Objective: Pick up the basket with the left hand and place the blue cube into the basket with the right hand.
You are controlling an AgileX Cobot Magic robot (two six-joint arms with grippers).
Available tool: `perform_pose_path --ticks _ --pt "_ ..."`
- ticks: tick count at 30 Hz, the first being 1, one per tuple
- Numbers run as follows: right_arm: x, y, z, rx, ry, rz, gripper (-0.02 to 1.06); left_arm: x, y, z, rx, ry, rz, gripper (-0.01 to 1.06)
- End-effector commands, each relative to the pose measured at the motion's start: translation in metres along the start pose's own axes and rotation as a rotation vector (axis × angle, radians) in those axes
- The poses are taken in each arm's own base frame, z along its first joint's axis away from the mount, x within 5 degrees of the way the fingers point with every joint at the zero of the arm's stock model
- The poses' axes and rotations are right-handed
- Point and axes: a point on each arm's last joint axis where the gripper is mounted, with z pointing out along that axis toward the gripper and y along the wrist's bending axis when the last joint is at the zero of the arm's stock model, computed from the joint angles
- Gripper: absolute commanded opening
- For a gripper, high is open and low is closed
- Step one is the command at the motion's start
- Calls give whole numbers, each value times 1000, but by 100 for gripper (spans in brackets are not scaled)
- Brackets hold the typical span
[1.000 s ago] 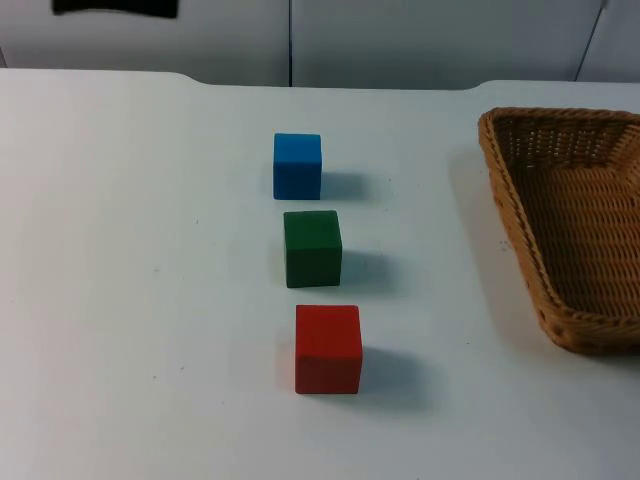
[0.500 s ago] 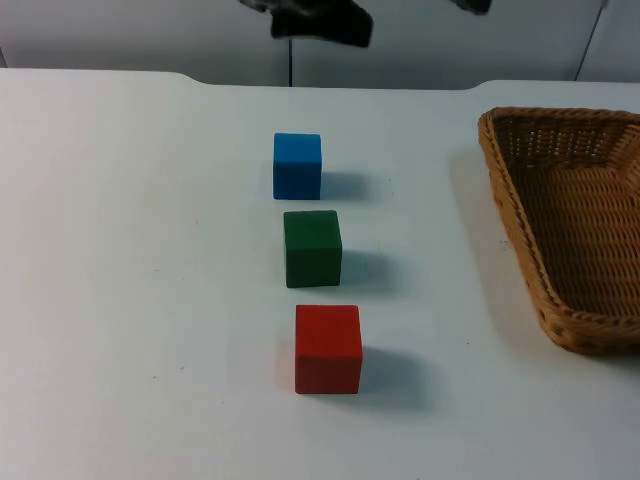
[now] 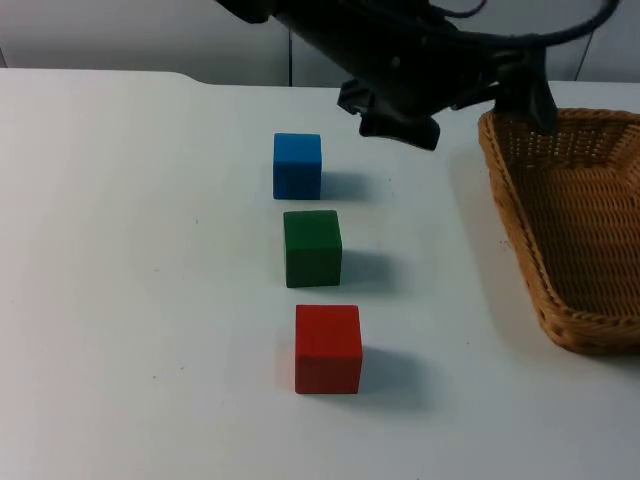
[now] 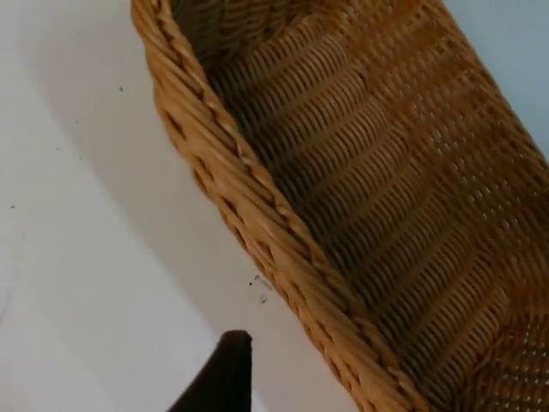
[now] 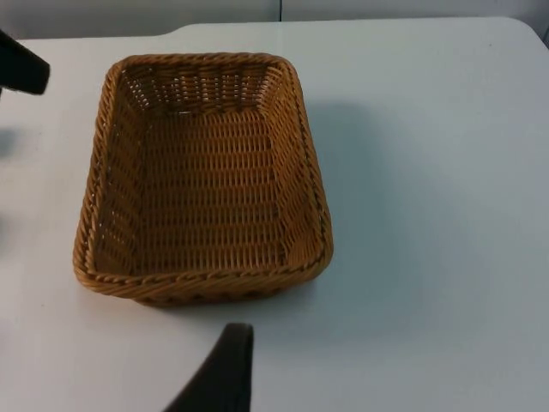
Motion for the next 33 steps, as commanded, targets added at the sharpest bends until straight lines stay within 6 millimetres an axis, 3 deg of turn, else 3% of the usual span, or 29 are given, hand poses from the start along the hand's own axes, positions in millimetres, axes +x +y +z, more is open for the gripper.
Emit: perform_pose_path --ticks 1,9,18,26,33 --pt "1 0 1 -3 -5 -2 104 0 -6 18 -12 9 -4 105" --pt "1 0 1 -3 -5 -2 104 5 0 50 -120 91 16 105" --pt "1 0 1 -3 -5 -2 104 11 -3 74 -113 118 19 105" --pt "1 0 1 -3 -5 -2 104 17 9 90 -138 133 -6 105" --pt "1 0 1 -3 -5 -2 104 21 5 99 -133 133 4 105"
